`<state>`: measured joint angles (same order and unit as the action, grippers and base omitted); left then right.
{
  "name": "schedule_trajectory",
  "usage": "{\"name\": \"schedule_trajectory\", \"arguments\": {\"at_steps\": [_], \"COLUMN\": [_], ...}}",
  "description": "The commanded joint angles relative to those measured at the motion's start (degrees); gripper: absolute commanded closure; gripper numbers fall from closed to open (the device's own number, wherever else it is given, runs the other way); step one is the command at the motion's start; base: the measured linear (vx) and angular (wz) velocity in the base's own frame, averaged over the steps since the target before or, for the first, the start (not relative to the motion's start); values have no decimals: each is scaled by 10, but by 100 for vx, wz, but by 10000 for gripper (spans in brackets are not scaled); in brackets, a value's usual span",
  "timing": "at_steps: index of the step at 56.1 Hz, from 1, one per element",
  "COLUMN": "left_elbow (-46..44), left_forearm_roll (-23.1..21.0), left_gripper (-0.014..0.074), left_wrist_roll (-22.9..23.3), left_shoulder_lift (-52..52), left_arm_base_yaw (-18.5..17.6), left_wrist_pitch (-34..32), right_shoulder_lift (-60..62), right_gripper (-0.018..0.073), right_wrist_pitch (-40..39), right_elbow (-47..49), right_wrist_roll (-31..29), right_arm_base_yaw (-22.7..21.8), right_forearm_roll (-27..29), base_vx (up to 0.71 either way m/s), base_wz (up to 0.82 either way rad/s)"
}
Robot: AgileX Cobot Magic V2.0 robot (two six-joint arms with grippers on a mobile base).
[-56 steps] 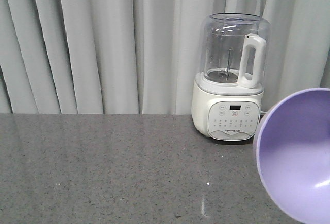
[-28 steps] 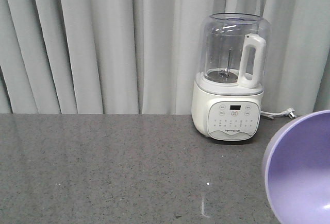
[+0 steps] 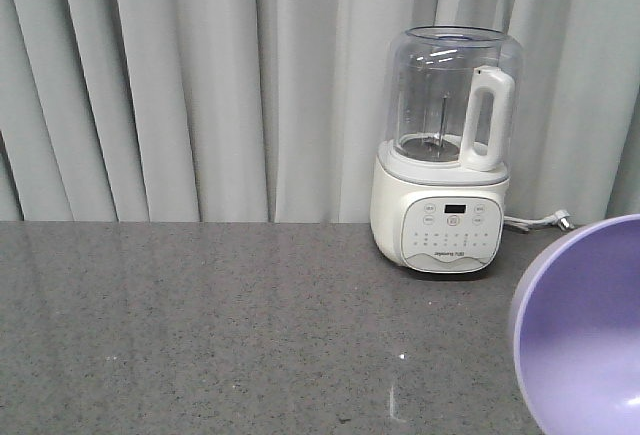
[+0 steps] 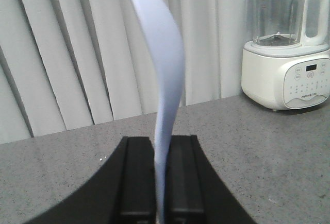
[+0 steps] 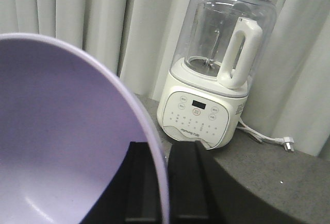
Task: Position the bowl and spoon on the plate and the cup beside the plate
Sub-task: 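Drive the base to the counter with the cup and blue plate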
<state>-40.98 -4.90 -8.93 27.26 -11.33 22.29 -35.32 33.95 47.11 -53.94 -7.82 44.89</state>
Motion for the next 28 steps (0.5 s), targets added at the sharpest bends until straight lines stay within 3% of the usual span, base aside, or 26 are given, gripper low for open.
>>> {"name": "schedule_trajectory", "arguments": {"at_steps": [1, 15, 28], "left_elbow": [-16, -16, -16], "left_forearm_roll": [-2, -2, -2], "left_gripper": [603, 603, 603], "left_wrist_roll": [0, 0, 0], "left_shoulder_lift": [3, 3, 3], "left_arm_base_yaw": [-4, -4, -4], "left_wrist_pitch": [-48, -48, -48], "right_shoulder_lift": [-1, -1, -1], "right_gripper": [568, 568, 568], "right_wrist_pitch": [-43, -43, -43], "right_elbow": [16, 16, 16], "right_wrist_roll": [-2, -2, -2], "right_arm_base_yaw": [0, 0, 0], "right_forearm_roll": [17, 17, 17], "base_vx": [0, -4, -11], "base_wz": [-2, -14, -46]}}
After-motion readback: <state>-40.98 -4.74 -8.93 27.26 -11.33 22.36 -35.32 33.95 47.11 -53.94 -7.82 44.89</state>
